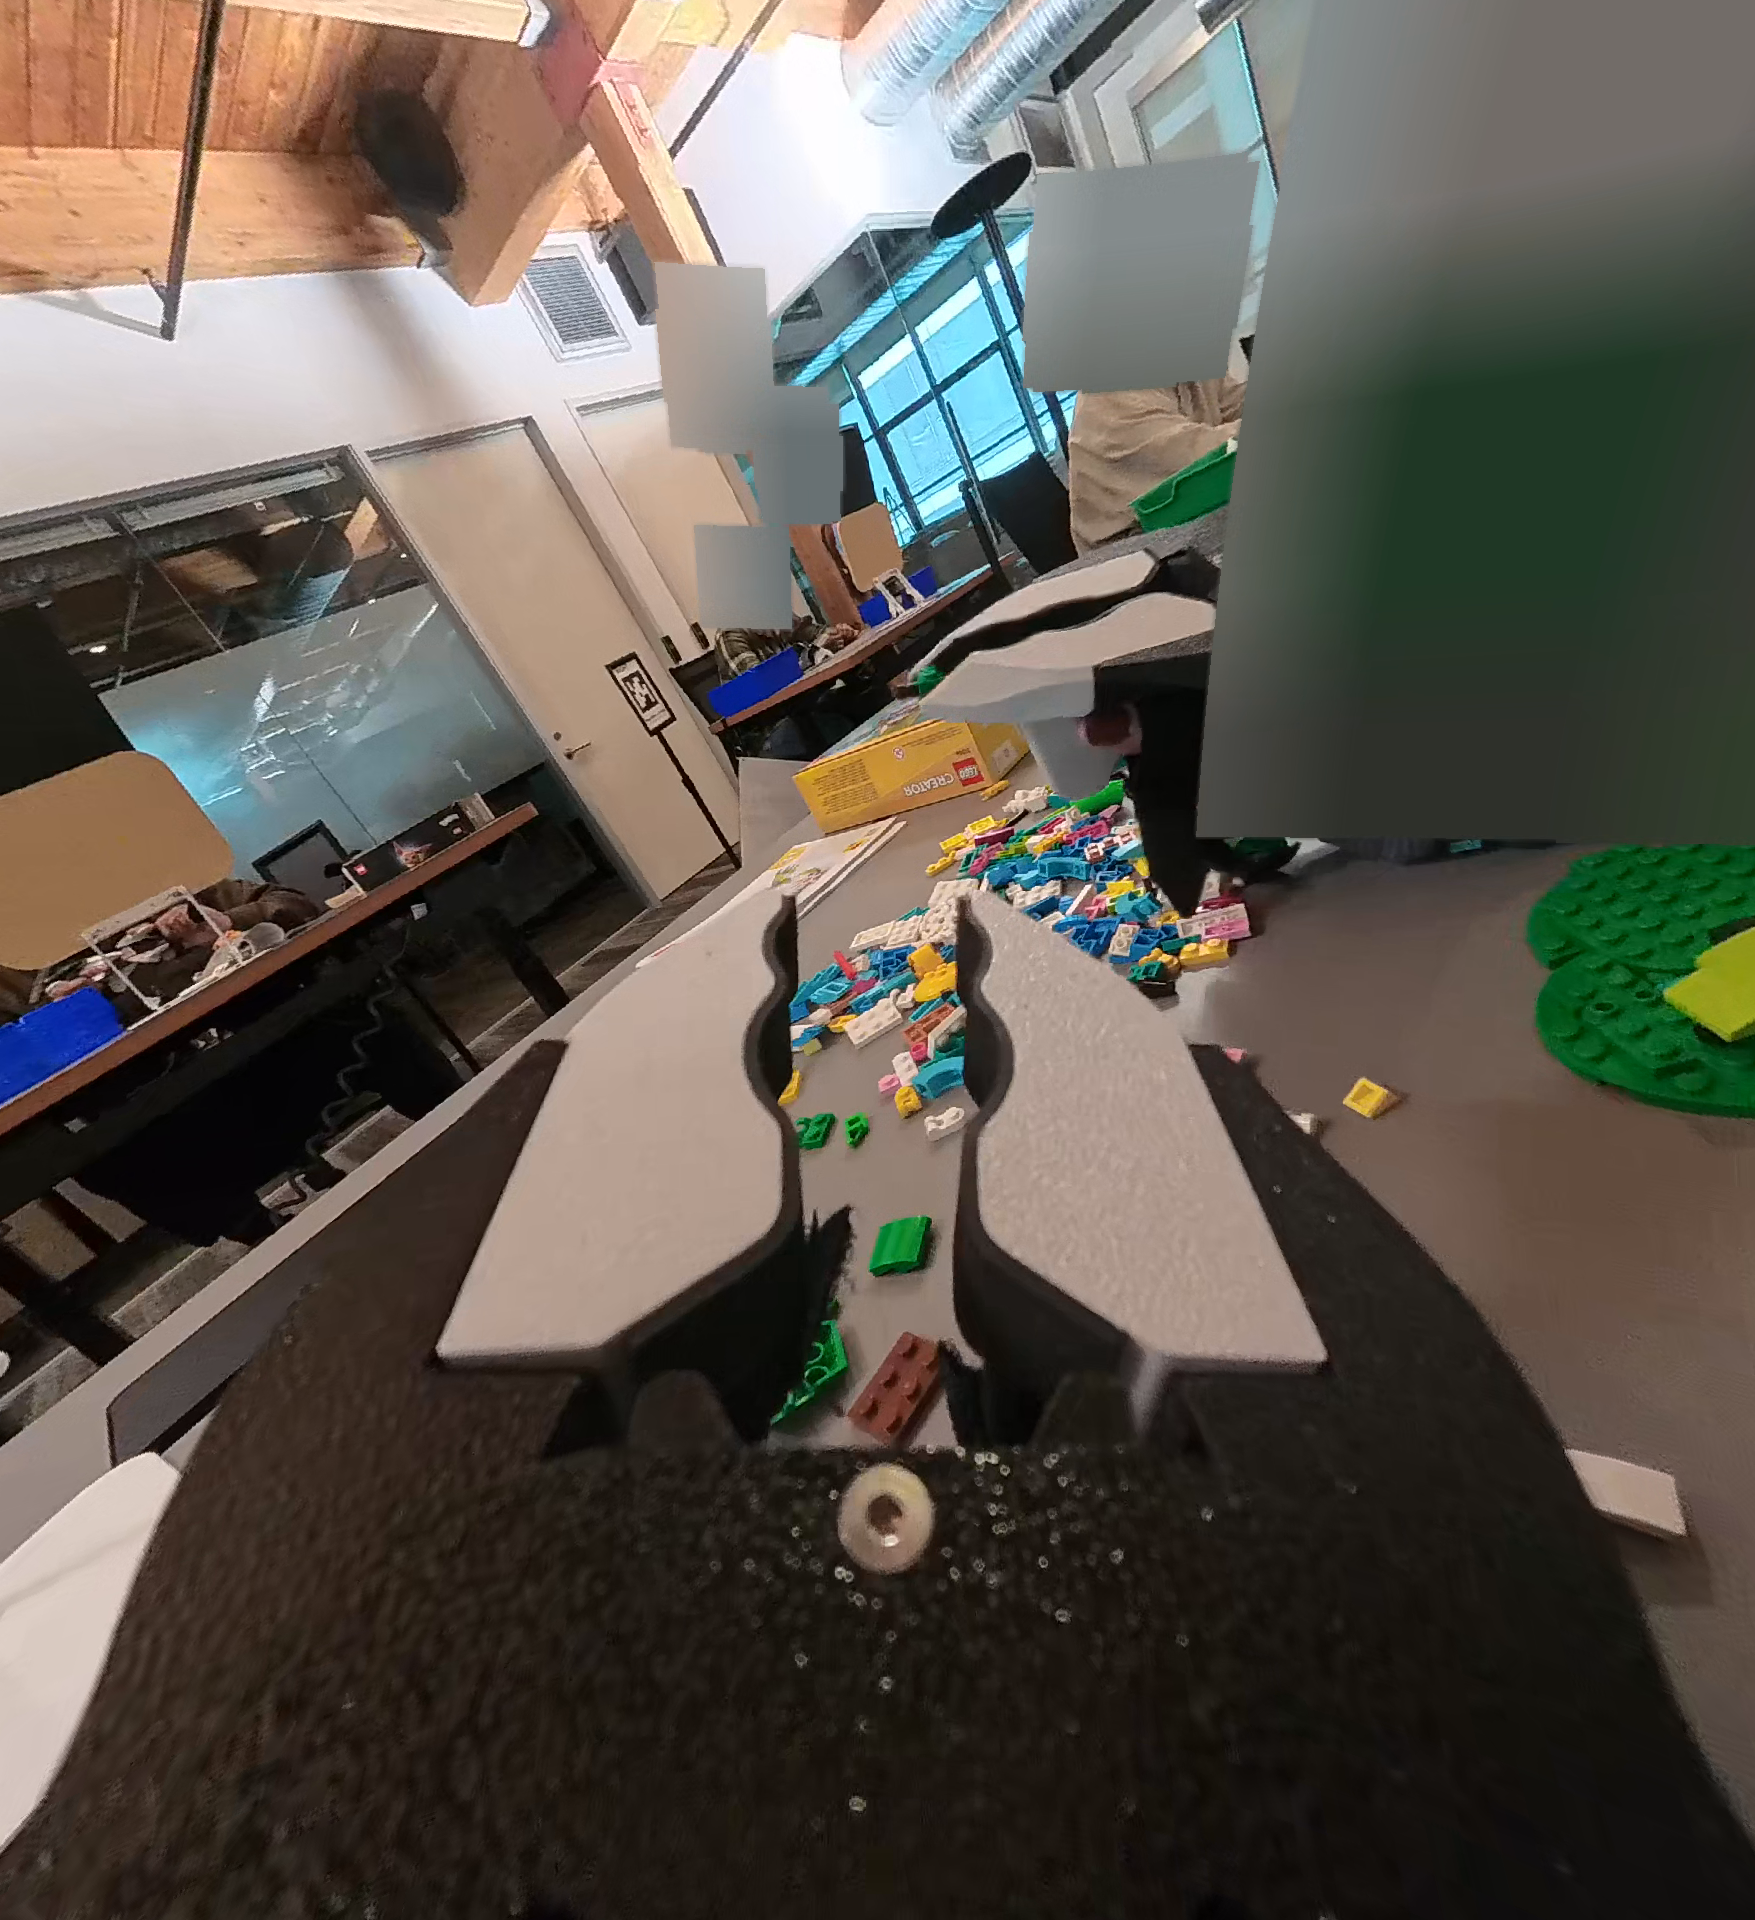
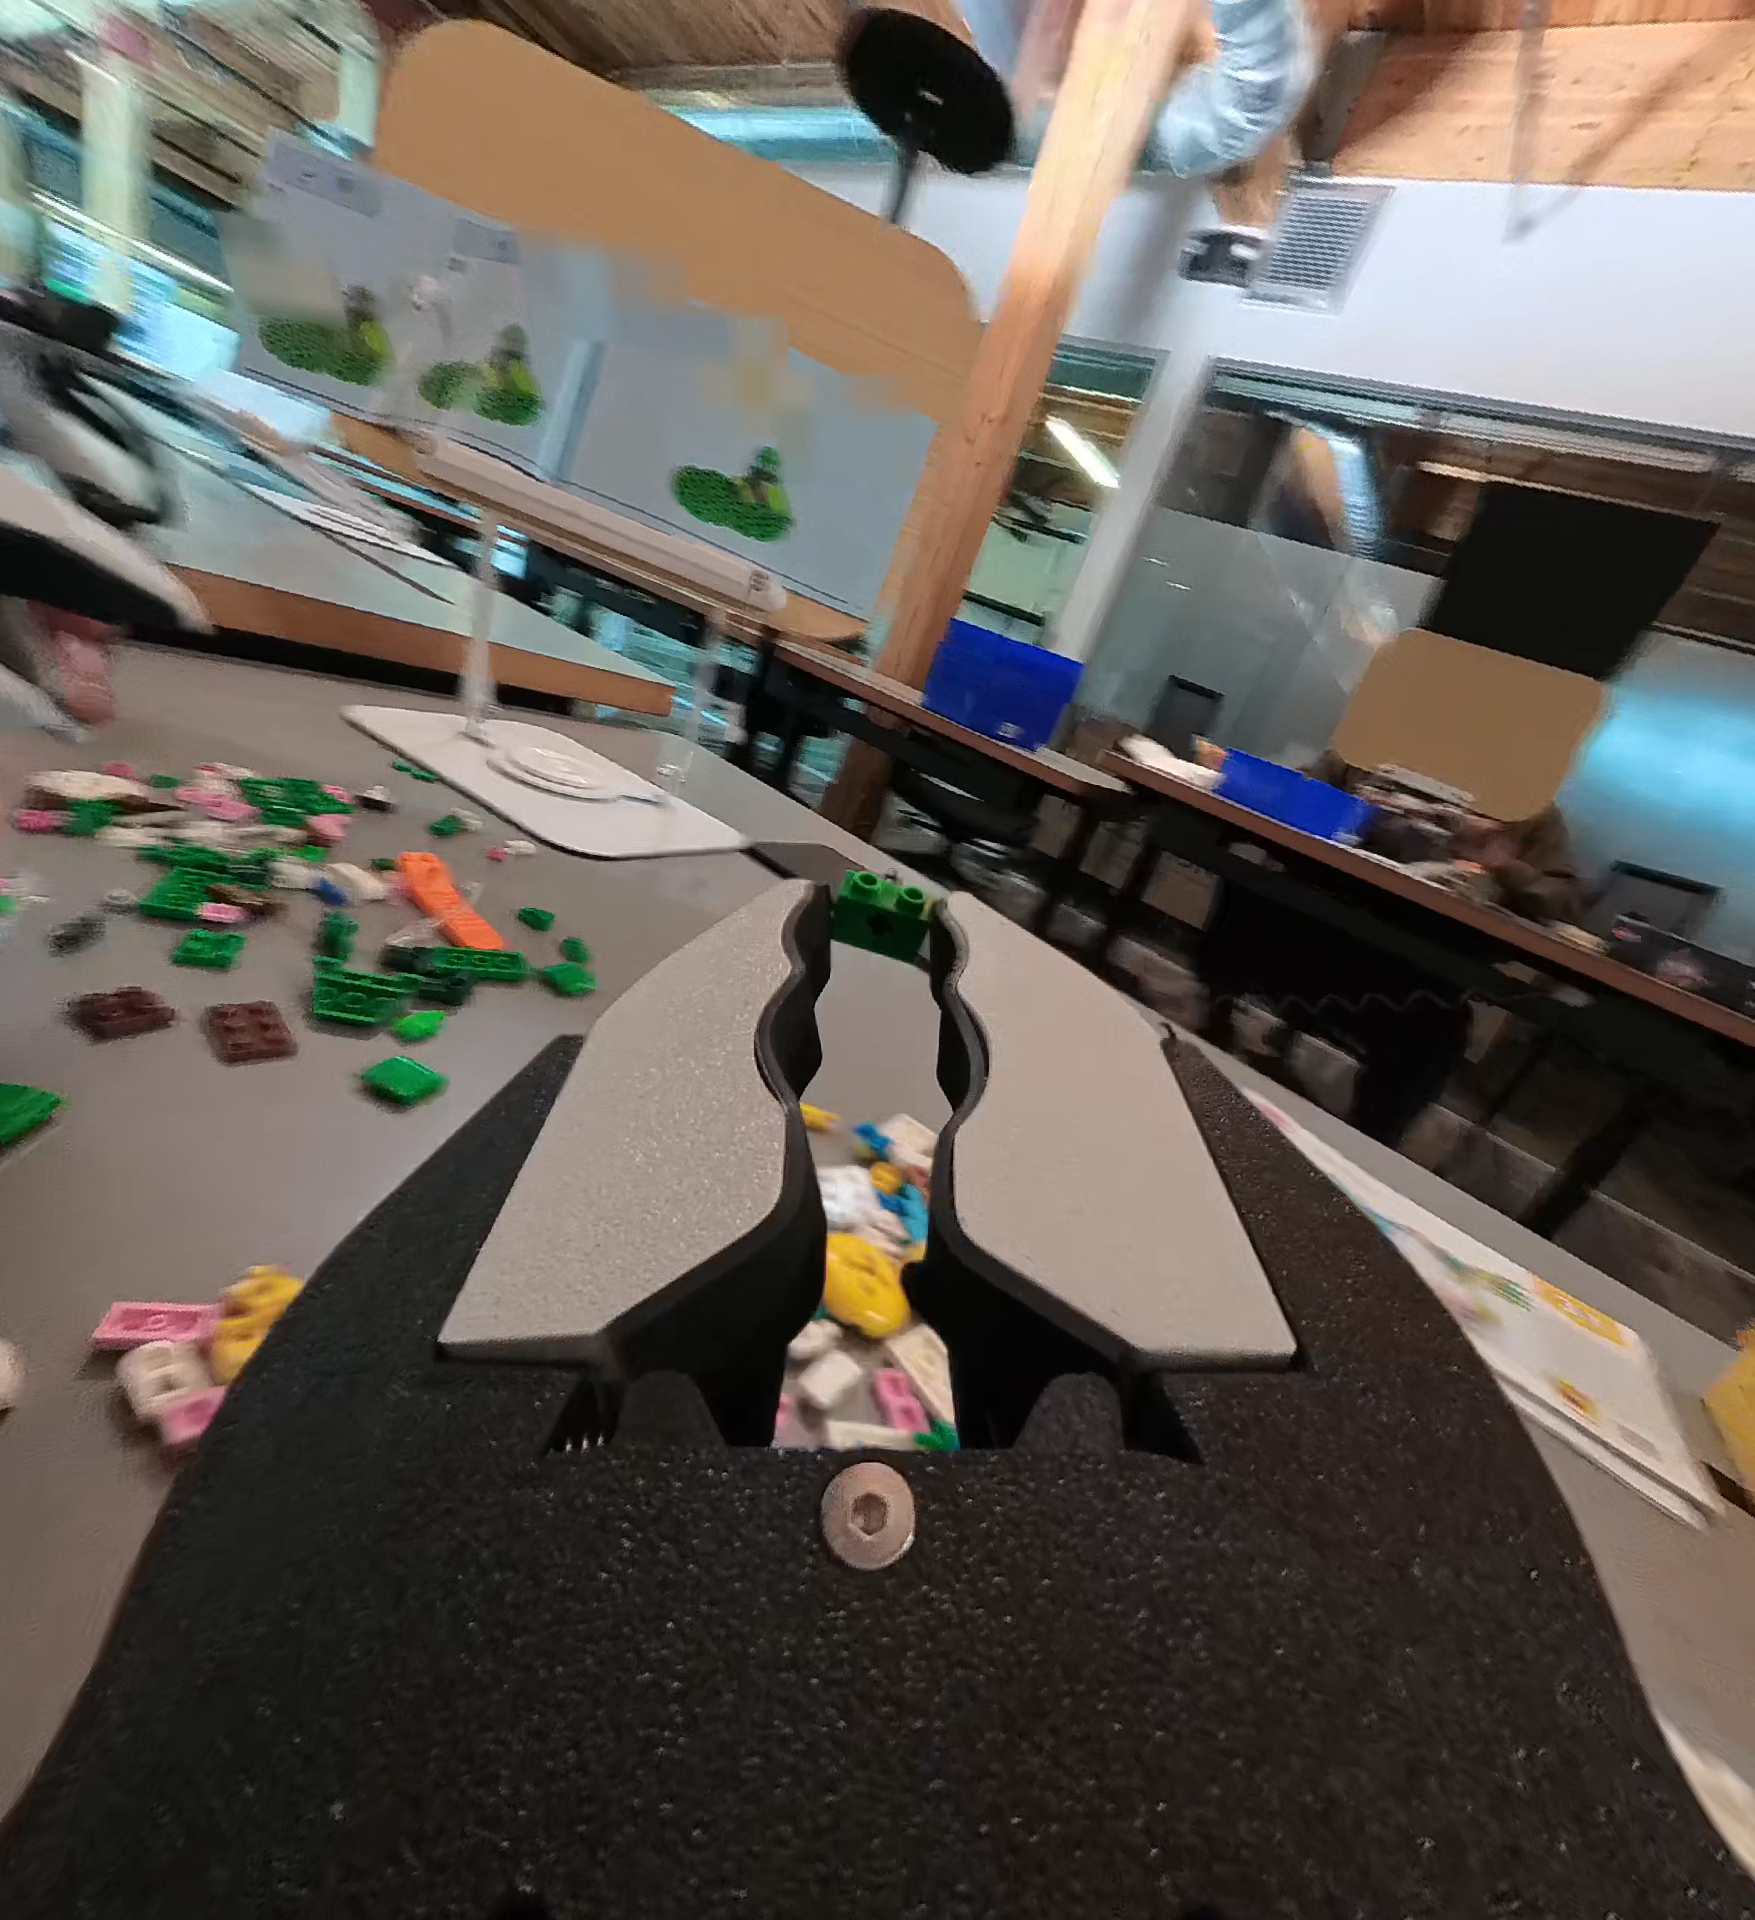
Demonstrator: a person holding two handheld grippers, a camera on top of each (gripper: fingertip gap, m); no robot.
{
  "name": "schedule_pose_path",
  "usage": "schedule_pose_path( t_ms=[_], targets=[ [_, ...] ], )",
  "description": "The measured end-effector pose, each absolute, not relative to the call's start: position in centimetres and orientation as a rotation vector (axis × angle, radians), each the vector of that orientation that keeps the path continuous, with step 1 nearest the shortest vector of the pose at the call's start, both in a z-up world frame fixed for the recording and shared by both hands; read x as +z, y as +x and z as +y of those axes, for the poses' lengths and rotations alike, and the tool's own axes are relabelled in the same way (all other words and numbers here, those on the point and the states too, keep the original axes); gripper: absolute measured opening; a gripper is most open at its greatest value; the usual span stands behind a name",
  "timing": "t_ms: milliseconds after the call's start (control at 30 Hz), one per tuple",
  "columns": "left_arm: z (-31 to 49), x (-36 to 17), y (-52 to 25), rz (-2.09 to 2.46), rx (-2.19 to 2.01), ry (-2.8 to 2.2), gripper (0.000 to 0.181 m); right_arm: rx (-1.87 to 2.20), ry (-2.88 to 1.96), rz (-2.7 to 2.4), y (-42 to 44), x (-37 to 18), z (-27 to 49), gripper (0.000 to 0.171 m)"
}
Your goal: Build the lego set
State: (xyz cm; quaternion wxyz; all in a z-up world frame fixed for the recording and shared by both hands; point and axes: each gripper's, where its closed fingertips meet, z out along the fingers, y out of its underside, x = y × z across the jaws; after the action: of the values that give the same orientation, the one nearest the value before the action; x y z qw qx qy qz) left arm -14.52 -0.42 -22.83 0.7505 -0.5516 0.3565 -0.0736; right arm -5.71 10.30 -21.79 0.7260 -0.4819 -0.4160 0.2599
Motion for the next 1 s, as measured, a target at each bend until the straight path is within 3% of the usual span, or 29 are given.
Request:
schedule_pose_path(
  t_ms=[167,400,767,1000],
  targets=[
    [-0.8,-22.9,-13.9,0.824,-0.151,-1.196,0.028,1.181,-0.952,-1.127,-8.0,-21.0,4.2,0.017],
    [-1.9,-23.0,-9.6,0.967,-0.071,-1.195,0.024,1.527,-0.905,-1.373,-8.5,-21.1,-1.1,0.017],
    [-3.1,-23.0,-8.5,0.932,-0.415,-1.296,0.006,1.506,-0.931,-1.605,-9.0,-23.3,-3.6,0.017],
    [-3.4,-23.5,-8.2,0.95,-0.462,-1.316,0.006,1.506,-0.939,-1.645,-9.1,-23.9,-4.0,0.017]
  ],
)
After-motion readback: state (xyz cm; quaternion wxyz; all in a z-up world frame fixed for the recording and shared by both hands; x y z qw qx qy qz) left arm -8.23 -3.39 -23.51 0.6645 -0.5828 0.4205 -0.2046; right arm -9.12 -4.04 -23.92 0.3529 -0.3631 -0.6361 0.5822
